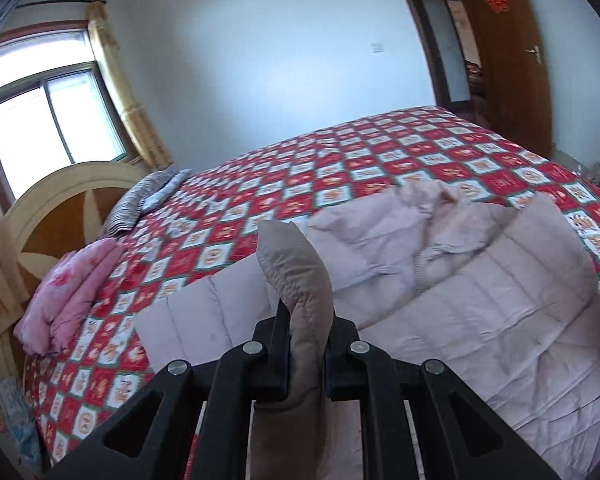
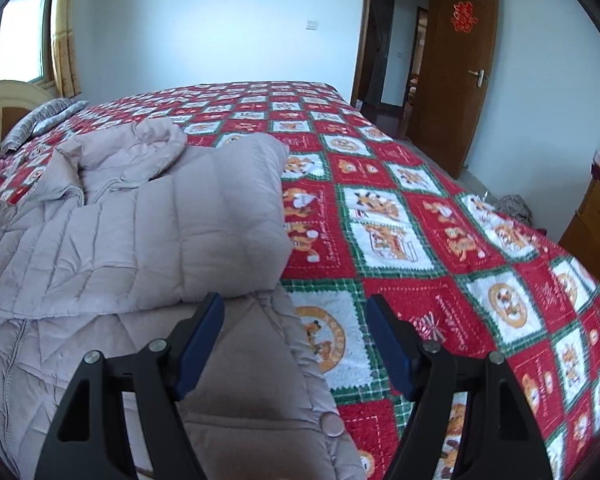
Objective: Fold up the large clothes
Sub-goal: 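Grasp the other sleeve with the left gripper and lift it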
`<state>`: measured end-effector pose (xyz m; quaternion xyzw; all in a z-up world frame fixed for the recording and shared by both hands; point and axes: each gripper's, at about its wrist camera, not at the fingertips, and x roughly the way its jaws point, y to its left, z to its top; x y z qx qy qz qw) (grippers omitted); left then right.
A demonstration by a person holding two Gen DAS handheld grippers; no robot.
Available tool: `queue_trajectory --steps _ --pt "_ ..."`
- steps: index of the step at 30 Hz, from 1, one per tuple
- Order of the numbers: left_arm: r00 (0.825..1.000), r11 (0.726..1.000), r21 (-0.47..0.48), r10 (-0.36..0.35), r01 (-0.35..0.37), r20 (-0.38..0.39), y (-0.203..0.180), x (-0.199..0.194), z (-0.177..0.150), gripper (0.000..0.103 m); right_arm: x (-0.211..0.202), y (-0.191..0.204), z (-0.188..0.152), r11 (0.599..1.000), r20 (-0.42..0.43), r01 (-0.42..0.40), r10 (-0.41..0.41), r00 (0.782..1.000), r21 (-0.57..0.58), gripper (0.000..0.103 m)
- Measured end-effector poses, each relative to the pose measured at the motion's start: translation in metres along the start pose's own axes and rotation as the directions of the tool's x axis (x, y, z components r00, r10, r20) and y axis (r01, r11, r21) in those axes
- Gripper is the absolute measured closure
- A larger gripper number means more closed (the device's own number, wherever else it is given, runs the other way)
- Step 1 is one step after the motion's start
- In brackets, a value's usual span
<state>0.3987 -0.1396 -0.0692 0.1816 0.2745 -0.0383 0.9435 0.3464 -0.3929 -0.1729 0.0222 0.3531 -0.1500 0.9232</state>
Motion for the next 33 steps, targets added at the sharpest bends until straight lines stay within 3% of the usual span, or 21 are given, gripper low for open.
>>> queue_trajectory --steps 12,15,17,19,20,21,22,27,29,31,33 --pt "0.994 0.993 0.057 -0.106 0.106 -0.014 -0.091 0.023 -0.008 0.091 0.015 -0.004 -0.016 0.999 -0.011 -0.02 0.021 1.0 0.041 0.027" --pt "0.991 0.989 0.06 -0.134 0.136 -0.023 -0.105 0.026 -0.011 0.086 0.017 -0.004 -0.017 0.999 -0.014 -0.013 0.014 1.0 0.038 0.025" --pt "0.988 0.985 0.079 -0.152 0.155 -0.042 -0.112 0.029 -0.011 0.074 0.021 -0.003 -0.017 0.999 -0.027 -0.01 0.011 1.0 0.036 0.024" --pt "0.989 0.985 0.097 -0.14 0.143 -0.037 -0.116 0.028 -0.009 0.041 0.023 -0.003 -0.018 0.999 -0.034 -0.004 0.005 0.999 0.031 0.023" --pt "0.991 0.986 0.097 -0.135 0.137 -0.022 -0.115 0.025 -0.009 0.033 0.023 -0.003 -0.018 1.0 -0.036 -0.001 0.002 0.999 0.029 0.022" --pt "0.991 0.987 0.095 -0.133 0.132 0.012 -0.111 0.017 -0.008 0.022 0.024 -0.003 -0.018 1.0 -0.039 -0.001 0.002 0.999 0.029 0.02" --pt "0.99 0.987 0.095 -0.134 0.13 0.037 -0.107 0.01 -0.007 0.018 0.024 -0.003 -0.019 1.0 -0.042 -0.003 0.004 0.999 0.031 0.02" --pt "0.994 0.995 0.05 -0.084 0.081 0.073 -0.059 0.0 -0.011 0.018 0.016 -0.01 -0.015 0.997 -0.035 -0.039 0.041 0.999 0.062 0.019" --pt "0.998 1.0 0.016 -0.022 0.021 0.06 -0.027 0.011 -0.019 0.017 0.005 -0.005 -0.01 0.995 -0.021 -0.063 0.065 0.998 0.072 0.019" --pt "0.998 0.998 -0.021 0.055 -0.055 0.021 0.009 0.031 -0.03 0.017 -0.011 0.007 0.0 0.985 0.008 -0.152 0.152 0.988 0.087 0.019" --pt "0.991 0.99 -0.066 0.122 -0.126 -0.06 0.046 0.058 -0.042 0.017 -0.016 0.025 0.011 0.96 0.0 -0.265 0.266 0.964 0.093 0.019"
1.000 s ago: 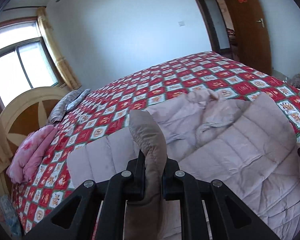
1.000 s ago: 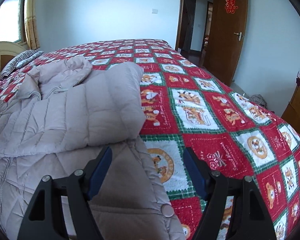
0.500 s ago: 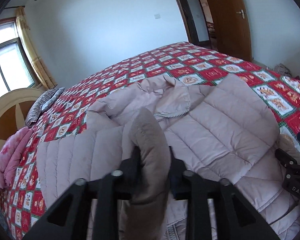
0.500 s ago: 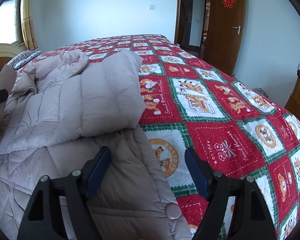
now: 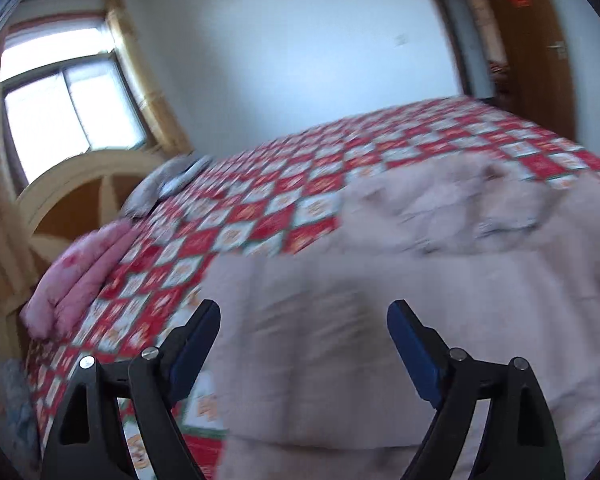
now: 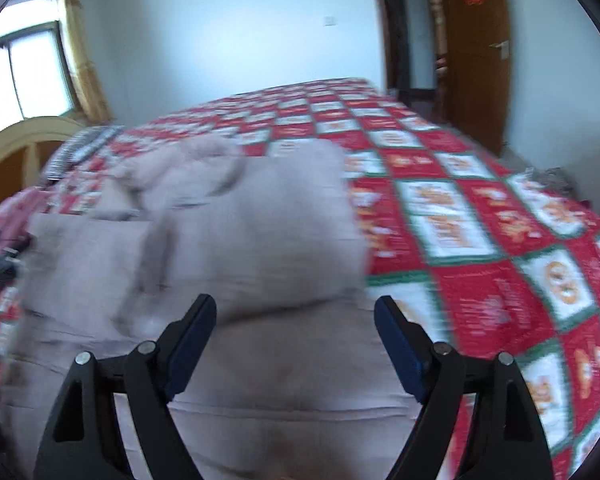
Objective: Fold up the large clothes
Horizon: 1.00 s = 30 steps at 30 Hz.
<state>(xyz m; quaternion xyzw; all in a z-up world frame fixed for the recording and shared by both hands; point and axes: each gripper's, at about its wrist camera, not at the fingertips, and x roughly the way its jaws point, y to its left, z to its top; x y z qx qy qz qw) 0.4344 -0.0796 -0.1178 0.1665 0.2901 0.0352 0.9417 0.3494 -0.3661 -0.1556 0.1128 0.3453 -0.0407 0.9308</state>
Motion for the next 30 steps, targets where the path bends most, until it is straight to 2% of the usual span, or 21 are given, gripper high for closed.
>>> queue_trajectory --steps 2,3,5,7,8,9,11,14,17,20,27,28,30 --pt "0.998 0.997 -0.062 0.029 -0.033 -0.061 0.028 0.023 -0.007 0.017 0.011 0.027 0.009 0.992 -0.043 -0.122 0.122 0.992 -0.007 0.019" --pt "0.996 0.994 -0.101 0.035 -0.044 -0.087 0.042 0.033 -0.012 0.017 0.017 0.037 0.011 0.988 -0.057 -0.156 0.155 0.986 -0.013 0.02" --pt "0.993 0.991 -0.126 0.035 -0.049 -0.117 0.054 0.043 -0.019 0.017 0.034 0.059 0.014 0.982 -0.087 -0.185 0.182 0.98 -0.036 0.022" --pt "0.991 0.99 -0.131 0.027 -0.044 -0.129 0.058 0.048 -0.027 0.017 0.054 0.073 0.014 0.981 -0.134 -0.188 0.181 0.974 -0.039 0.03" --pt "0.991 0.992 -0.123 0.027 -0.043 -0.131 0.056 0.048 -0.03 0.017 0.062 0.076 0.012 0.981 -0.155 -0.193 0.185 0.97 -0.036 0.04" --pt "0.991 0.993 -0.114 0.028 -0.044 -0.132 0.053 0.05 -0.032 0.017 0.071 0.08 0.01 0.981 -0.178 -0.191 0.182 0.967 -0.036 0.058" --pt "0.991 0.994 -0.098 0.028 -0.041 -0.129 0.05 0.049 -0.034 0.017 0.076 0.084 0.005 0.983 -0.186 -0.18 0.169 0.968 -0.042 0.084" --pt "0.992 0.994 -0.109 0.005 -0.019 -0.123 0.051 0.047 -0.033 0.017 0.061 0.086 0.001 0.985 -0.17 -0.154 0.139 0.976 -0.076 0.092" --pt "0.992 0.993 -0.115 0.002 -0.017 -0.123 0.052 0.049 -0.028 0.017 0.051 0.075 -0.001 0.989 -0.155 -0.099 0.082 0.984 -0.105 0.093" --pt "0.987 0.993 -0.111 0.011 -0.029 -0.16 0.05 0.059 -0.029 0.017 0.054 0.066 -0.003 0.991 -0.172 -0.068 0.047 0.984 -0.115 0.093" --pt "0.988 0.991 -0.133 -0.003 -0.018 -0.157 0.047 0.058 -0.017 0.017 0.059 0.074 -0.003 0.984 -0.181 -0.031 -0.001 0.983 -0.174 0.092" --pt "0.988 0.991 -0.136 -0.008 -0.014 -0.156 0.046 0.057 -0.014 0.017 0.057 0.071 -0.002 0.986 -0.181 -0.036 0.007 0.984 -0.162 0.091" --pt "0.989 0.99 -0.137 -0.011 -0.01 -0.151 0.045 0.056 -0.009 0.017 0.048 0.066 0.003 0.991 -0.166 -0.013 -0.009 0.986 -0.134 0.075"
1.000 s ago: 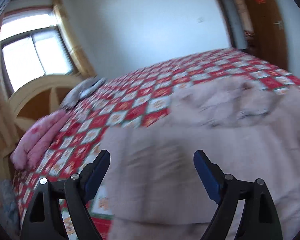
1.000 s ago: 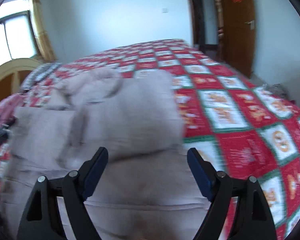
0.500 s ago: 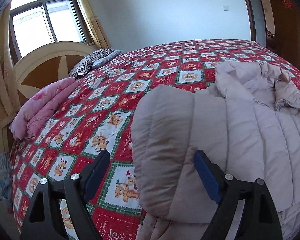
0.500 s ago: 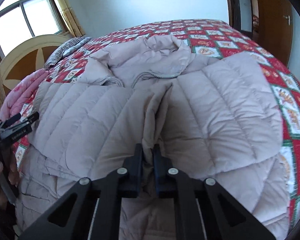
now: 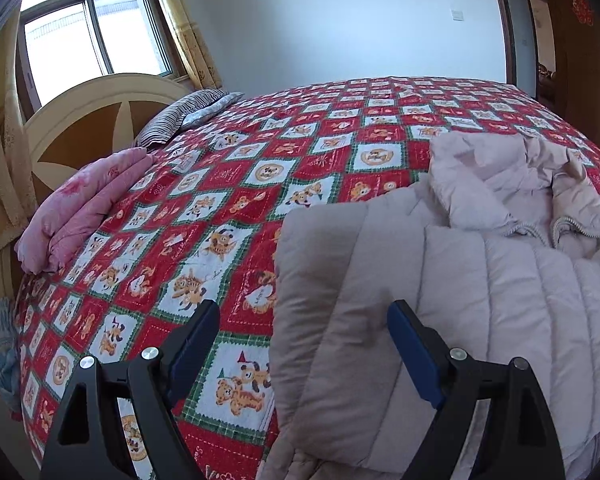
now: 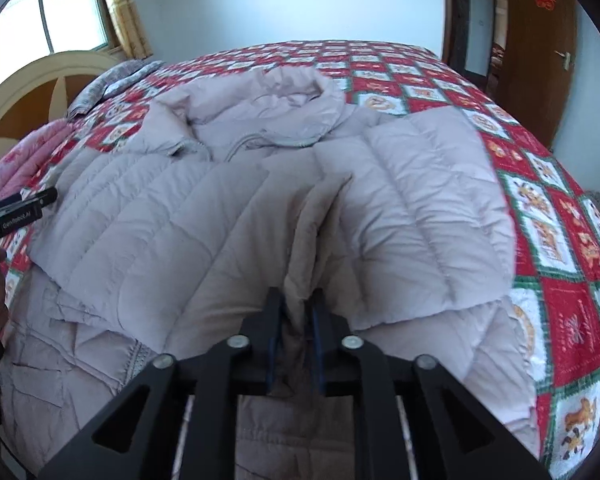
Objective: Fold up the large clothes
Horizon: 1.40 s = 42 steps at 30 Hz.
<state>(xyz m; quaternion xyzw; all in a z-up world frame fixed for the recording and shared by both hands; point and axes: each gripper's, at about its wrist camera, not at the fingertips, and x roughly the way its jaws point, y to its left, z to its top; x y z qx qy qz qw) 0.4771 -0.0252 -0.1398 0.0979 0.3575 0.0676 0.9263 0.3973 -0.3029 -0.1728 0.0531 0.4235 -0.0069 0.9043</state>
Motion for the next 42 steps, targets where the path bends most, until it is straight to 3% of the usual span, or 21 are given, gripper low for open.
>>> queue_trajectory --steps 3,9,14,18,23,31,37,42 --pt "1.0 1.0 -0.001 -0.018 0.018 0.017 -0.006 -0.004 0.005 0.017 -0.03 -0.002 0.007 0.996 0.099 0.088 -0.09 0.991 0.025 0.056" --pt "0.999 0.999 0.023 -0.04 0.04 0.011 -0.027 0.007 0.005 0.017 -0.039 0.027 0.029 0.997 0.179 0.075 -0.075 0.981 0.006 0.047" --pt "1.0 0.998 0.063 -0.009 0.01 -0.018 -0.041 0.029 -0.008 0.017 0.002 0.051 0.034 1.0 0.128 0.005 -0.003 0.992 -0.02 0.047" --pt "1.0 0.997 0.081 0.006 -0.006 0.002 -0.046 0.035 -0.018 0.015 0.027 0.05 0.026 1.0 0.066 0.015 -0.014 0.998 -0.016 0.047" --pt "1.0 0.998 0.062 -0.002 0.002 -0.002 -0.045 0.04 -0.022 0.012 0.034 0.042 0.015 1.0 0.059 0.022 -0.021 0.998 -0.011 0.047" --pt "1.0 0.999 0.035 -0.016 0.017 -0.026 -0.041 0.048 -0.023 0.006 0.047 0.05 0.007 0.997 0.054 0.065 -0.063 0.997 -0.039 0.046" --pt "0.998 0.999 0.028 -0.014 0.015 -0.057 -0.042 0.055 -0.024 0.002 0.054 0.06 0.005 0.986 0.047 0.141 -0.138 0.989 -0.084 0.046" --pt "0.994 0.999 0.002 -0.051 0.051 -0.096 -0.039 0.065 -0.023 0.001 0.055 0.062 0.003 0.981 0.048 0.166 -0.161 0.986 -0.1 0.045"
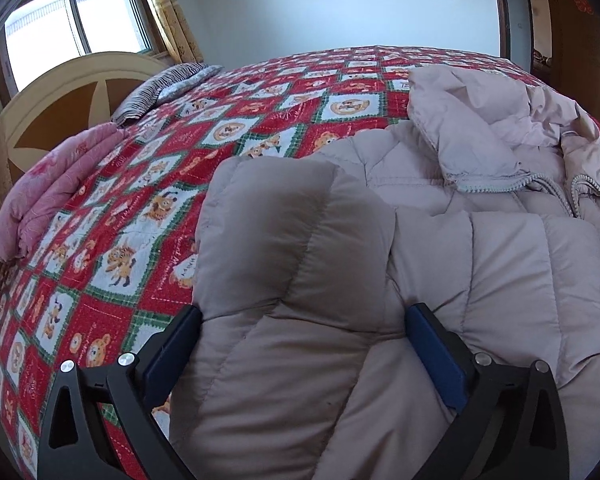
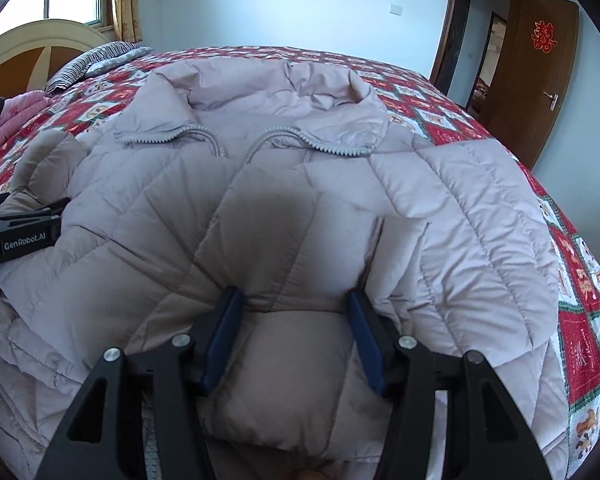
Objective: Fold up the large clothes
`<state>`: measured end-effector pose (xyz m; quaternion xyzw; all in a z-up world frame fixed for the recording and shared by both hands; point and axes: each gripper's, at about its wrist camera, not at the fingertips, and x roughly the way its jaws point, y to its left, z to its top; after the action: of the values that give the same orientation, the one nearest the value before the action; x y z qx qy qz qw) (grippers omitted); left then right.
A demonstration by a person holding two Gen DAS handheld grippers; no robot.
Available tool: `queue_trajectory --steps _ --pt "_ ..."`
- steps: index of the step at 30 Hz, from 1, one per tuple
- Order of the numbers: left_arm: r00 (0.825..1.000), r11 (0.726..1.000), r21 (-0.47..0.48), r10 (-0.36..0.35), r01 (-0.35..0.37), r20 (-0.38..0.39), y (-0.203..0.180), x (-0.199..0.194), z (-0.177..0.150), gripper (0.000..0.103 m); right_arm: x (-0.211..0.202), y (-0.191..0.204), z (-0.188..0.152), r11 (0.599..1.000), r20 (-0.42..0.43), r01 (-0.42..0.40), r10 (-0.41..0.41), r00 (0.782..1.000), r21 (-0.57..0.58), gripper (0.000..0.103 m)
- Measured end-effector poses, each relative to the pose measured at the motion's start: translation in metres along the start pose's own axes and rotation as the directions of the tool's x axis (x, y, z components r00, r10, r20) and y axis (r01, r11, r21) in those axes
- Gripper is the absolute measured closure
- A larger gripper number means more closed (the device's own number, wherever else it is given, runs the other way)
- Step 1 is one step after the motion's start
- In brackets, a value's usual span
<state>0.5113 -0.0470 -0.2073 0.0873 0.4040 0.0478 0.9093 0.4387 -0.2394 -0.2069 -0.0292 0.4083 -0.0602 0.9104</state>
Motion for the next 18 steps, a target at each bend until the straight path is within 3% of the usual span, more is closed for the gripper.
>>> queue_trajectory --steps 15,18 --pt "1.0 1.0 -0.008 -0.006 0.006 0.003 0.0012 -0.0005 -0.0009 0.001 0.0016 -0.0008 -0.0028 1.0 0.013 -0.013 0.013 1.0 0.019 0.045" --pt "0.999 0.998 -0.033 -0.047 0.047 -0.009 0.0093 -0.0014 0.0004 0.001 0.0006 -0.0019 -0.0024 0.999 0.01 -0.029 0.029 1.0 0.028 0.044"
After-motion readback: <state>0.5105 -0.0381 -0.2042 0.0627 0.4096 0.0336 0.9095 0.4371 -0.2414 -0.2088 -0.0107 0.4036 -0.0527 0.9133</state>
